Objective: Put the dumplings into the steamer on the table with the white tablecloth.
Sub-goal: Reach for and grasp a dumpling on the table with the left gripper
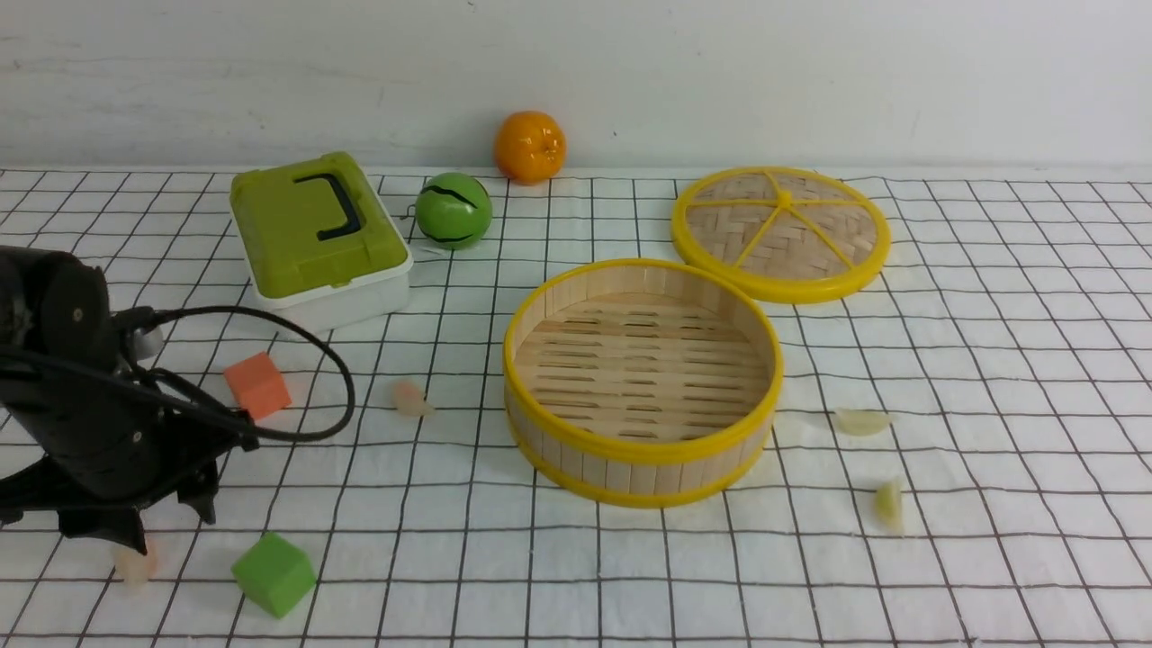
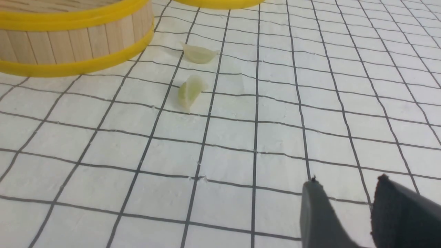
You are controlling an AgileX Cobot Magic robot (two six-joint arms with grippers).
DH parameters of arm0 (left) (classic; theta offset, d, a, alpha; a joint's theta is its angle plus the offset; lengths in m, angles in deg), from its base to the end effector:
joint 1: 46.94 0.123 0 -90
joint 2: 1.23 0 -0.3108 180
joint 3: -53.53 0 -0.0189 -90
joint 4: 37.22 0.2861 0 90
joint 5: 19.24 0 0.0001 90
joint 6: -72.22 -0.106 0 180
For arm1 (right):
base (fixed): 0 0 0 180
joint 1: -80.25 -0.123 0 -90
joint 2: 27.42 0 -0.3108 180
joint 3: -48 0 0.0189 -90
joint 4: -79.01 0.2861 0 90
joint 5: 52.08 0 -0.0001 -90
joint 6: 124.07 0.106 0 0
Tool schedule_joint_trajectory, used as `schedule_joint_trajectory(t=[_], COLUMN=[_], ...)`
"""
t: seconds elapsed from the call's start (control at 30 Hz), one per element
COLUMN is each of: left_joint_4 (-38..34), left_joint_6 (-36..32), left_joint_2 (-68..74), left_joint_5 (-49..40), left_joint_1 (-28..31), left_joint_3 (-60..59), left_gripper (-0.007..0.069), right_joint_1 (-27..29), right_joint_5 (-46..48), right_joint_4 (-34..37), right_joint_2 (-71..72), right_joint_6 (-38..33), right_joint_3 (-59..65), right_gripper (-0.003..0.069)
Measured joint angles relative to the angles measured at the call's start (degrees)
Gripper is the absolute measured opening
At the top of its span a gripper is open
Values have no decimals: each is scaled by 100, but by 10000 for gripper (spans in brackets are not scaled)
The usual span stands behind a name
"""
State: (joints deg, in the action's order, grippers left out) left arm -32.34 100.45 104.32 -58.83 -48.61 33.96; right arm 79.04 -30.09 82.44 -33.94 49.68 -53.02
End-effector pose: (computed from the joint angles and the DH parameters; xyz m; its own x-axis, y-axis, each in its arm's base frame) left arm 0.3562 -0.0046 0.1712 -0.8833 -0.3880 -0.2632 -0.3857 0.9205 -0.0623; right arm 0.0759 0.0040 0.1677 -0.2972 -0.0598 -0.9529 -0.0585 0.9973 -0.0444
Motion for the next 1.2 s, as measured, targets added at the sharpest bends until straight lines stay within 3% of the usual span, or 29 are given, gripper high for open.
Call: schedule_joint_trajectory(t=[0.3,0.47,0.77,0.93,1.03,1.2], left_joint_4=[377,376,-382,-405,-405,-489], left_joint_6=[148,318,-311,-427,-470,-630], left_joint_2=[-3,-3,106,356,432,413], left_joint_5=[-383,-361,-205,-185,-181,-284], left_joint_1=[26,389,614,614,614,610], left_joint_3=[62,62,62,62,62,126], left_gripper=[405,405,381,344,238,213], right_joint_1=[0,0,0,0,0,0], right_joint_5=[0,0,0,0,0,0], right_joint_4=[0,0,0,0,-2,-2], right_joint_2=[0,0,0,0,0,0], right_joint_6=[0,0,0,0,0,0], right_joint_3=[0,0,0,0,0,0], right_gripper=[240,240,240,240,240,240])
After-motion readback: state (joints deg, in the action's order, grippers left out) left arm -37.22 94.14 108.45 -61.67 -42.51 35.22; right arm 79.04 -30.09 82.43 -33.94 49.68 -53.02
